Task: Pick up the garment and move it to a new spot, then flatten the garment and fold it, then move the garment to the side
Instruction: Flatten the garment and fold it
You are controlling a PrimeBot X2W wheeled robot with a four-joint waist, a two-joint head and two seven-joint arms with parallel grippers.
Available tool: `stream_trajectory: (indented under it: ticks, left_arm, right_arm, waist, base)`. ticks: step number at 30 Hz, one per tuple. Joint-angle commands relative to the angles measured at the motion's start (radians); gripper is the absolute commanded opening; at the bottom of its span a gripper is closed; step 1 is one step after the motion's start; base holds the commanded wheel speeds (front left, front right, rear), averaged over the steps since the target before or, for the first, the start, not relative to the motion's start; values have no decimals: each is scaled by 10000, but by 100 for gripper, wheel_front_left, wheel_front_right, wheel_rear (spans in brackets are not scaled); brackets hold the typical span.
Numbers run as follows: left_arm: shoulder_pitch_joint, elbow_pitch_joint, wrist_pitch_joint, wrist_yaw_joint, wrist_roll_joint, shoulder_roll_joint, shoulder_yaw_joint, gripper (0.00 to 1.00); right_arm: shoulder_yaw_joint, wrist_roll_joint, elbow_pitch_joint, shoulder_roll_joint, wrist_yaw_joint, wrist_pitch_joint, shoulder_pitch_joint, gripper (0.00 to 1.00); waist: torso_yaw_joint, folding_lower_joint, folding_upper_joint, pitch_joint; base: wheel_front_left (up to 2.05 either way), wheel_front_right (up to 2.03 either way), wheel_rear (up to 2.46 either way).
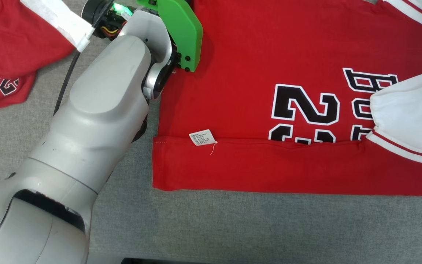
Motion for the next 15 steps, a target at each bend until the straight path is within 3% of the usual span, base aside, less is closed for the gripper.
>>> stream_trajectory:
  ticks: [1,6,15]
  left_arm:
    - [95,127,-64,47,40,28,-20,0]
    - [214,167,-1004,175,127,259,171,0]
    - [935,447,-1799,-180,-73,622,240,0]
  right_arm:
    - [-116,-62,59,-59,-22,-173,261,0]
    - [-591,59,-134,165,-21,-1017,372,0]
    - [-248,528,-670,244,-21,-2228,1404,0]
  waist:
    - [-80,0,0,-120]
    - [-231,0,0,-527]
    - [-501,0,0,-1503]
  base:
    - [0,0,0]
    - [0,0,0]
    - [0,0,0]
